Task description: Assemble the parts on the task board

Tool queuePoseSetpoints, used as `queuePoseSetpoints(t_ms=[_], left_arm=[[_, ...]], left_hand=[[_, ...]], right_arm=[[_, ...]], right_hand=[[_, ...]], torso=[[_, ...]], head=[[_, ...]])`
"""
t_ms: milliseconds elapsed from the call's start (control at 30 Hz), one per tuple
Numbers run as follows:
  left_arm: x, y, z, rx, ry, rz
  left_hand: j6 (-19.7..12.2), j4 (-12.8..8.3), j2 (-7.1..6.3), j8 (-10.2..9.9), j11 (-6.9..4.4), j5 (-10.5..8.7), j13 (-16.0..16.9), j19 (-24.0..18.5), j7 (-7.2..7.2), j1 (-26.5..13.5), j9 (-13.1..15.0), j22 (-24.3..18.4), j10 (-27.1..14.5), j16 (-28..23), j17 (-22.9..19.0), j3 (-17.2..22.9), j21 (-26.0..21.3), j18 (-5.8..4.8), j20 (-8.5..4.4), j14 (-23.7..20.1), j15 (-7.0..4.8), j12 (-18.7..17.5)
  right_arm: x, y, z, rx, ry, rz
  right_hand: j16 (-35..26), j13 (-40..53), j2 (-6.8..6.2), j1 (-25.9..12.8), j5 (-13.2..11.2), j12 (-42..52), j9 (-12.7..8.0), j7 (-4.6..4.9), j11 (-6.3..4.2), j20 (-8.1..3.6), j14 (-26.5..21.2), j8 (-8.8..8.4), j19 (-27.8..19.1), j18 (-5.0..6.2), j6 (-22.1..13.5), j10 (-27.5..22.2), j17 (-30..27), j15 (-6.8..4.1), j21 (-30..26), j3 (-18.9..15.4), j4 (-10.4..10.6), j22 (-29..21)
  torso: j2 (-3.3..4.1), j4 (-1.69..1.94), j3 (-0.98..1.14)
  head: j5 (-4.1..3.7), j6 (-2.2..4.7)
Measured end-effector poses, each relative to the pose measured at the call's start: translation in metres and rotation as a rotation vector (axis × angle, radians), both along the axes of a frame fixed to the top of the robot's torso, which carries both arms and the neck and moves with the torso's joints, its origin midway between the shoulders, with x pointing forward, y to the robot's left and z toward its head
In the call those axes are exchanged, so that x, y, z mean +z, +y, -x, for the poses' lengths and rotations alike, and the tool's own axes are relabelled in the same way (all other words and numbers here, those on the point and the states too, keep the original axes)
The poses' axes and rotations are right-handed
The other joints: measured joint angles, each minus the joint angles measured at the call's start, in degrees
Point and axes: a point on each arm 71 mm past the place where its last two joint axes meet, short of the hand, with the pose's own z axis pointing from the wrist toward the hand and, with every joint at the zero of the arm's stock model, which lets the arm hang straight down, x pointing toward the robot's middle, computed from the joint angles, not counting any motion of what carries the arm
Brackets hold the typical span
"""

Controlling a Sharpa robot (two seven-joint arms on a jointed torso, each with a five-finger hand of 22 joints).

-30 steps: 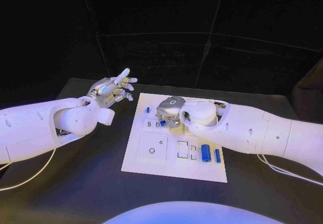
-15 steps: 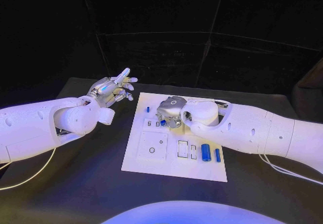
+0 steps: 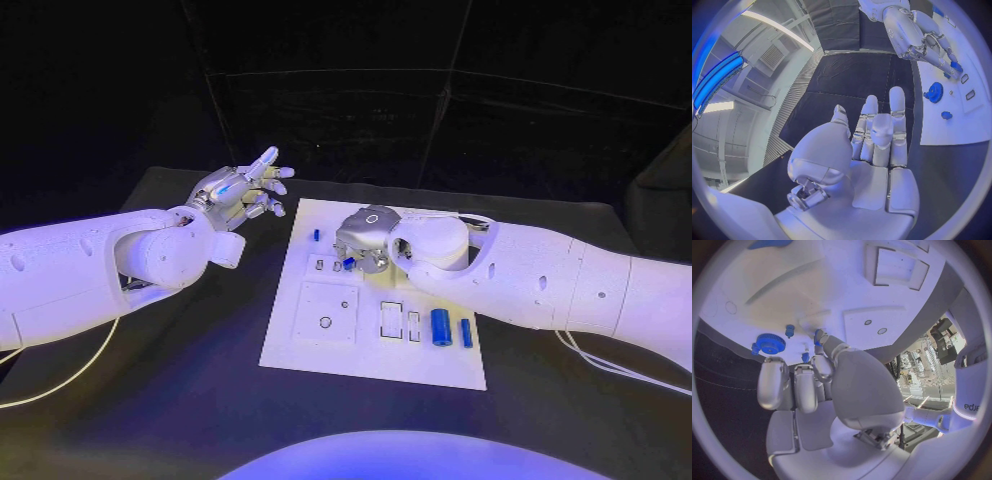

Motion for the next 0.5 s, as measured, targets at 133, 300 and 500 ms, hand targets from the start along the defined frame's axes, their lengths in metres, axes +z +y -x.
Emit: queuePoseSetpoints(t_ms=[133,300,500], left_arm=[[-0.0002,-0.0003,-0.0001,-0.001,0.002,-0.001],[-0.0003,-0.0004,-0.0002,-0.001,0.003,-0.001],[-0.0005,-0.0001,-0.0004,-0.001,0.005,-0.002]], left_hand=[[0.0,0.0,0.0,0.0,0.0,0.0,0.0,0.1,0.0,0.0,0.0,0.0,0.0,0.0,0.0,0.0,0.0,0.0,0.12,0.0,0.0,-0.2],[0.0,0.0,0.0,0.0,0.0,0.0,-0.1,0.2,0.0,0.0,0.0,-0.1,0.0,0.0,0.1,0.0,0.0,0.01,0.21,0.0,0.0,-0.3],[0.0,0.0,0.0,0.0,0.01,0.0,-0.1,0.2,0.0,0.0,0.0,-0.1,0.0,0.0,0.1,0.0,0.0,0.01,0.21,0.0,0.0,-0.3]], right_arm=[[0.0003,0.0002,-0.0001,0.002,-0.003,-0.003],[0.0003,0.0004,0.0001,0.006,-0.004,-0.003],[0.0002,0.0002,0.0005,0.013,-0.005,0.0]], right_hand=[[0.0,0.0,0.53,0.5,0.0,0.0,0.0,-0.12,-0.41,-0.34,0.0,0.0,0.1,0.0,0.1,0.0,0.0,-0.42,0.0,0.5,-0.5,0.0],[0.0,-0.1,0.21,1.3,0.0,0.0,0.1,-0.63,-0.62,-0.77,0.2,0.0,0.1,0.01,0.6,-0.2,0.0,-0.64,0.0,1.2,-1.2,0.0],[0.0,0.1,0.13,2.0,0.0,0.0,0.2,-0.85,-1.15,-1.17,0.0,0.0,0.1,0.01,1.2,-0.1,0.0,-0.82,0.0,2.0,-2.1,-0.1]], torso=[[0.01,0.0,0.0],[0.01,0.01,-0.02],[0.01,0.01,-0.02]], head=[[-0.03,-0.02],[-0.06,-0.13],[-0.07,-0.21]])
